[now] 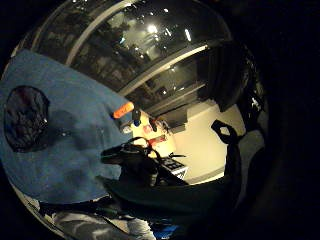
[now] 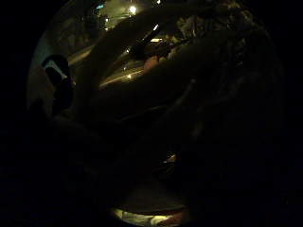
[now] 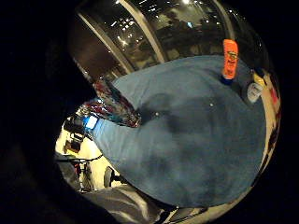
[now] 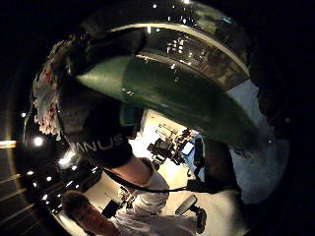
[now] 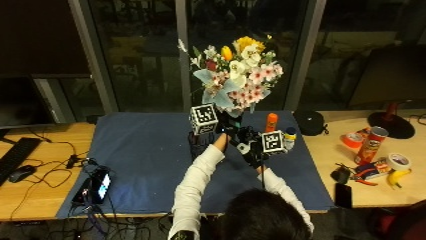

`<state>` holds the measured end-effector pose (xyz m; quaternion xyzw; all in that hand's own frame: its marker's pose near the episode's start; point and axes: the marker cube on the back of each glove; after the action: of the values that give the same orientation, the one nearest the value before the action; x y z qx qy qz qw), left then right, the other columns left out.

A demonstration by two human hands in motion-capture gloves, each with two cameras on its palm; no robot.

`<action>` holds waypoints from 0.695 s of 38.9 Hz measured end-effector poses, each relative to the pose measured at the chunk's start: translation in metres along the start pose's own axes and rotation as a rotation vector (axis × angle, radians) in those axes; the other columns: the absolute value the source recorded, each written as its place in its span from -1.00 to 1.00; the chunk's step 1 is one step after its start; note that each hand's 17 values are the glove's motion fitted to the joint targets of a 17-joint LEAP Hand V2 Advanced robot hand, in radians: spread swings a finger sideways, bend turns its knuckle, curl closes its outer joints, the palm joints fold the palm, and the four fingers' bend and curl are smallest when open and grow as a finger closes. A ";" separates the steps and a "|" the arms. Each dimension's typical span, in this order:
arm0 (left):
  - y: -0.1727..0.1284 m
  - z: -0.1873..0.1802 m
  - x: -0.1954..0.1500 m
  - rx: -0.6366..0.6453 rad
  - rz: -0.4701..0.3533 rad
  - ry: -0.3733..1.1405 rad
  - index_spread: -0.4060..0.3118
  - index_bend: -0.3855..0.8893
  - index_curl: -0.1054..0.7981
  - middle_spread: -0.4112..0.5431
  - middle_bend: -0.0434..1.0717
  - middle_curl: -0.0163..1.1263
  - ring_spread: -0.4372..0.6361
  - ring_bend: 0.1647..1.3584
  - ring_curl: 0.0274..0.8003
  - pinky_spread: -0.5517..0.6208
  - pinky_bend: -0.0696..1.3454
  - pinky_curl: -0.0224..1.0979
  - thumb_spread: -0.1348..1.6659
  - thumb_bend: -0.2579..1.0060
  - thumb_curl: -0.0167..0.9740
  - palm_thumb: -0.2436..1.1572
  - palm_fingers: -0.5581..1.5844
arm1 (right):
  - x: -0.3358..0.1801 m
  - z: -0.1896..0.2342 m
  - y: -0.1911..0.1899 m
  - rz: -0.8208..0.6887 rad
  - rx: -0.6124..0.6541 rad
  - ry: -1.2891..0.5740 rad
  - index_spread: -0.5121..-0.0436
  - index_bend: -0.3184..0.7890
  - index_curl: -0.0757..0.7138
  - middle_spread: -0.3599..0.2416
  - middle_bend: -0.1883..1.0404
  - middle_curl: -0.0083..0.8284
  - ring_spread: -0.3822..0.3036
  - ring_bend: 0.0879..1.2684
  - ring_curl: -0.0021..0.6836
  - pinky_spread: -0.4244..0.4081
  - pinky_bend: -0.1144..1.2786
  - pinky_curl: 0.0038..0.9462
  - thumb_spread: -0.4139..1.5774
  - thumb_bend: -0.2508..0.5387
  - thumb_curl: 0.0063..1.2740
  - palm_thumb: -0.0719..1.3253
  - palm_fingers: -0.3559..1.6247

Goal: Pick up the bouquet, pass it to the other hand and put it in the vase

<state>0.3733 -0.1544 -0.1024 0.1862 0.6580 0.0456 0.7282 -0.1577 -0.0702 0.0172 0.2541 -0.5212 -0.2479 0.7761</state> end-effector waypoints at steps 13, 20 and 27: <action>-0.052 -0.043 0.022 0.138 0.069 -0.057 -0.81 0.34 0.40 -0.86 0.45 0.03 -0.89 0.16 0.18 -0.73 0.02 -0.08 -0.55 -0.65 0.43 0.58 0.81 | 0.008 -0.014 0.003 0.216 -0.037 0.165 0.30 -0.23 0.29 -0.07 -0.07 0.11 -0.20 -0.17 0.18 0.10 -0.04 -0.17 0.31 -0.44 -0.09 0.27 0.12; -0.068 -0.074 0.045 0.211 0.089 -0.109 -0.82 0.34 0.44 -0.87 0.46 0.04 -0.89 0.17 0.19 -0.73 0.02 -0.09 -0.56 -0.65 0.47 0.58 0.80 | 0.022 -0.018 0.002 0.190 -0.047 0.169 0.32 -0.25 0.17 -0.03 -0.14 0.07 -0.17 -0.24 0.11 0.26 -0.08 -0.23 0.35 -0.44 -0.14 0.25 0.14; -0.082 -0.092 0.036 0.251 0.064 -0.138 -0.82 0.33 0.46 -0.87 0.46 0.04 -0.89 0.16 0.20 -0.74 0.02 -0.09 -0.57 -0.65 0.51 0.57 0.80 | 0.010 -0.013 0.004 0.129 -0.077 0.101 0.34 -0.22 0.10 -0.03 -0.18 0.06 -0.17 -0.26 0.11 0.34 -0.15 -0.27 0.37 -0.41 -0.16 0.27 0.18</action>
<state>0.2734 -0.1995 -0.1690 0.2996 0.6006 -0.0267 0.7408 -0.1415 -0.0715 0.0226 0.2021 -0.4868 -0.2039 0.8250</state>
